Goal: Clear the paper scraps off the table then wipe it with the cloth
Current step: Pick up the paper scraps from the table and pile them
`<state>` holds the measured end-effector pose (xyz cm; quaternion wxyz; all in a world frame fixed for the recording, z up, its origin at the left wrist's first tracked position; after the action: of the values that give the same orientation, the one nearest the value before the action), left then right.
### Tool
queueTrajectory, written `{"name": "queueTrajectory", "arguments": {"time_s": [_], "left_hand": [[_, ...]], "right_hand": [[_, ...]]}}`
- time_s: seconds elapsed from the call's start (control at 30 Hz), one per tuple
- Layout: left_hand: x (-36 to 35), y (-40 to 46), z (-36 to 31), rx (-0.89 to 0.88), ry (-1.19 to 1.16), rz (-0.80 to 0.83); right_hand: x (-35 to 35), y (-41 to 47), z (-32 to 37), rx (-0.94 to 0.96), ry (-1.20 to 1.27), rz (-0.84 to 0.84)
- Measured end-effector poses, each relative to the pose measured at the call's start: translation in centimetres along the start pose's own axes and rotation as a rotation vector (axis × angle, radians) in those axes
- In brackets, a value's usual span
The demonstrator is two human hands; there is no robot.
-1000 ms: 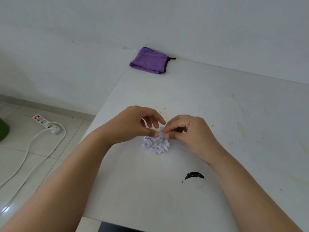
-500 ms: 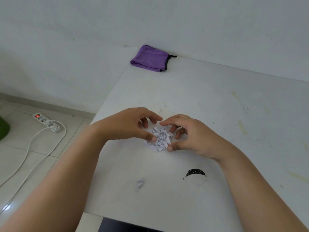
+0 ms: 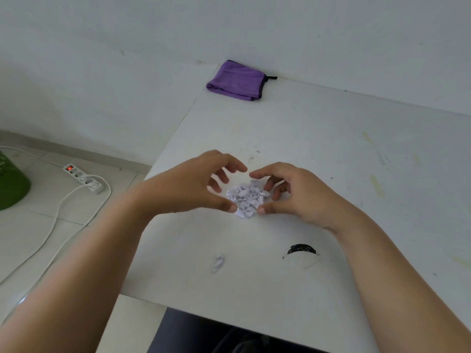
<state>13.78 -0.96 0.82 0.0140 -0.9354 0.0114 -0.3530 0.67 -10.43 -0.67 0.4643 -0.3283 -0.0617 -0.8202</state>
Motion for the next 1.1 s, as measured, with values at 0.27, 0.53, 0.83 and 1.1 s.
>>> {"name": "queueTrajectory", "arguments": {"time_s": [0.27, 0.53, 0.83, 1.1], "left_hand": [[-2.9, -5.4, -0.7, -0.015, 0.055, 0.222], [-2.3, -4.9, -1.2, -0.009, 0.059, 0.005], [-2.0, -1.4, -2.2, -0.077, 0.32, -0.404], [-2.5, -2.1, -4.8, -0.182, 0.378, -0.561]], "right_hand": [[0.4, -0.6, 1.0, -0.001, -0.002, -0.008], [1.6, -1.8, 1.1, 0.027, 0.09, -0.08], [1.1, -2.8, -2.2, -0.006, 0.218, -0.188], [1.8, -3.6, -1.7, 0.03, 0.143, -0.306]]}}
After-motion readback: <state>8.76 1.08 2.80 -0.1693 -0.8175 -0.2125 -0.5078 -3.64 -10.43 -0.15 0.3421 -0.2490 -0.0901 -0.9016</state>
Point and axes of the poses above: each hand's wrist, its own y-axis towards the middle knuckle, its own x-axis out of the back of the hand, z = x × y, the point moved 7 cm from there along y, towards the middle knuckle, and after that the axes turned 6 degrees about -x, right-handed, at the moved point
